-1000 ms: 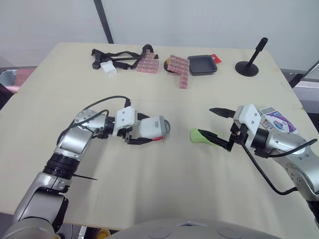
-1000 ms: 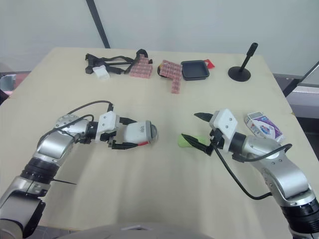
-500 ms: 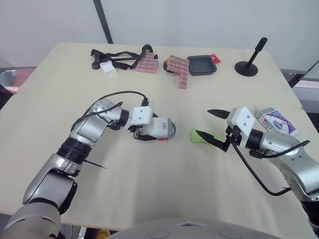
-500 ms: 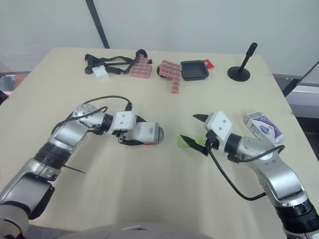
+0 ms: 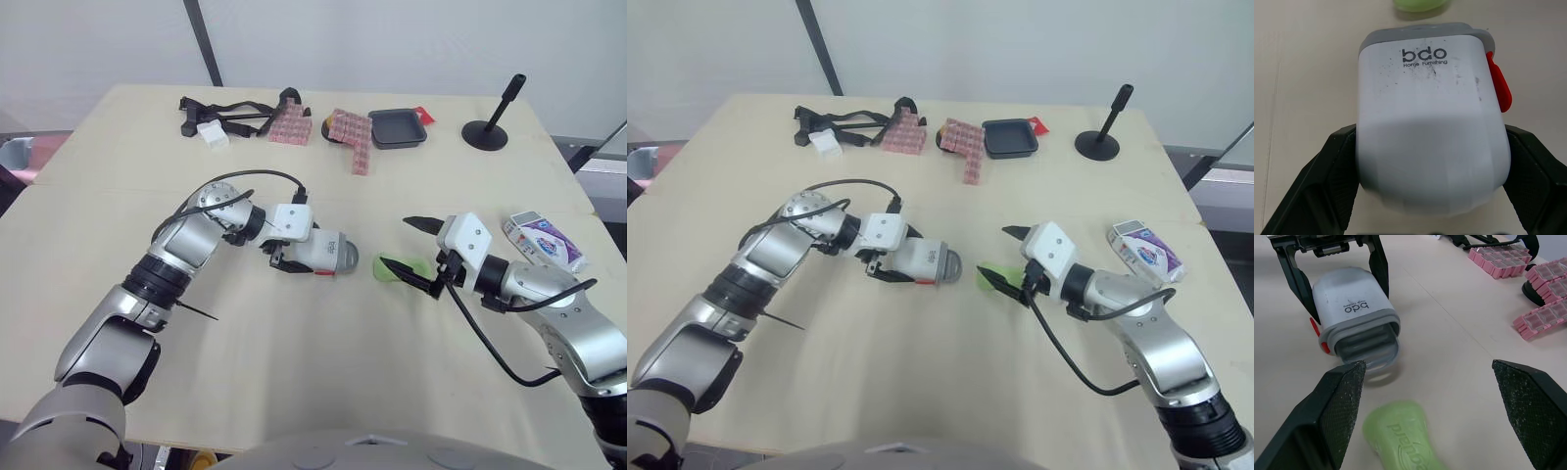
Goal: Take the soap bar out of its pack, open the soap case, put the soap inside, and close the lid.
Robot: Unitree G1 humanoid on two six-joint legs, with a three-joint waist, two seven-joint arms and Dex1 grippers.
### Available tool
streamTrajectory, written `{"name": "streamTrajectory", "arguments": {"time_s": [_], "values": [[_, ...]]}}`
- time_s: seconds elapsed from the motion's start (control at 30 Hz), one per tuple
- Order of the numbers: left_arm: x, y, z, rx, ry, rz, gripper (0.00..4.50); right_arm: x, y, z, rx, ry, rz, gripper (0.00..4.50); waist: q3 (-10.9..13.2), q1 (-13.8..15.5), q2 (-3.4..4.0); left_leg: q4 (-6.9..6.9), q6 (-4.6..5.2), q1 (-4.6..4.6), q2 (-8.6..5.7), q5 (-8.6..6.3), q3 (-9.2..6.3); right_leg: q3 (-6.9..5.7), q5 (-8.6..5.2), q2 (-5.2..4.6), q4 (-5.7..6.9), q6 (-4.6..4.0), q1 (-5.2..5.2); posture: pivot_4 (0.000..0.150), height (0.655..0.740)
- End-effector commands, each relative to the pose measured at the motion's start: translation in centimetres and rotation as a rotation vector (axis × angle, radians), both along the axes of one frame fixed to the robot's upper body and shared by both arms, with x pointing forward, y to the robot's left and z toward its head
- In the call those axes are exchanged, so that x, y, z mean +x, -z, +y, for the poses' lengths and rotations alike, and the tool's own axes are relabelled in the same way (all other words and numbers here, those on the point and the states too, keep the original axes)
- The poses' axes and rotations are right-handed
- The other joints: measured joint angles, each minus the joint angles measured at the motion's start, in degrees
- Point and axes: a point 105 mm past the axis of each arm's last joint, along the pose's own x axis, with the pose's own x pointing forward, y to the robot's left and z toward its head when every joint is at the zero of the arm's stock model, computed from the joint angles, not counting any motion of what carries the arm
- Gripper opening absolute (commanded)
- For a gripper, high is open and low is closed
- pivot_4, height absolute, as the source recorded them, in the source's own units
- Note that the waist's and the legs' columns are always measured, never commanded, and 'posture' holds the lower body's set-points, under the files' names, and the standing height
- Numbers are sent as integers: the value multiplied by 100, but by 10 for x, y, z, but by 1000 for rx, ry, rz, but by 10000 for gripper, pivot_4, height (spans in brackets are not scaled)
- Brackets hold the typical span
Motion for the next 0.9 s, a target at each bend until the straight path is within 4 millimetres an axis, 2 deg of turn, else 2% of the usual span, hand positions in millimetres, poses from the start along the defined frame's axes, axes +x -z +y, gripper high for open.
{"name": "streamTrajectory", "arguments": {"time_s": [0.03,0.33,0.67,0.9], "values": [[4,-18,9,26,1,-72,35205,1,-7,2,-8,-10,-35,44375,0,-19,1,-1,0,0,0,0,1,1,0,0,-3,0,1,1500,7400],[-3,-14,5,15,12,-42,35205,3,-7,2,-8,-11,-37,44375,1,6,1,-5,-1,2,-2,0,1,0,0,-2,-4,0,1,1500,7400],[-7,-12,19,35,-10,-47,35205,2,-9,5,-6,-34,-35,44375,1,-4,1,-7,-2,2,-1,1,1,-1,0,-1,-8,0,1,1500,7400],[-3,-17,40,58,-62,-68,35205,-1,-2,5,-42,-76,-4,44375,1,-6,2,-7,-2,5,-1,1,0,-3,0,-1,-12,0,0,1500,7400]]}}
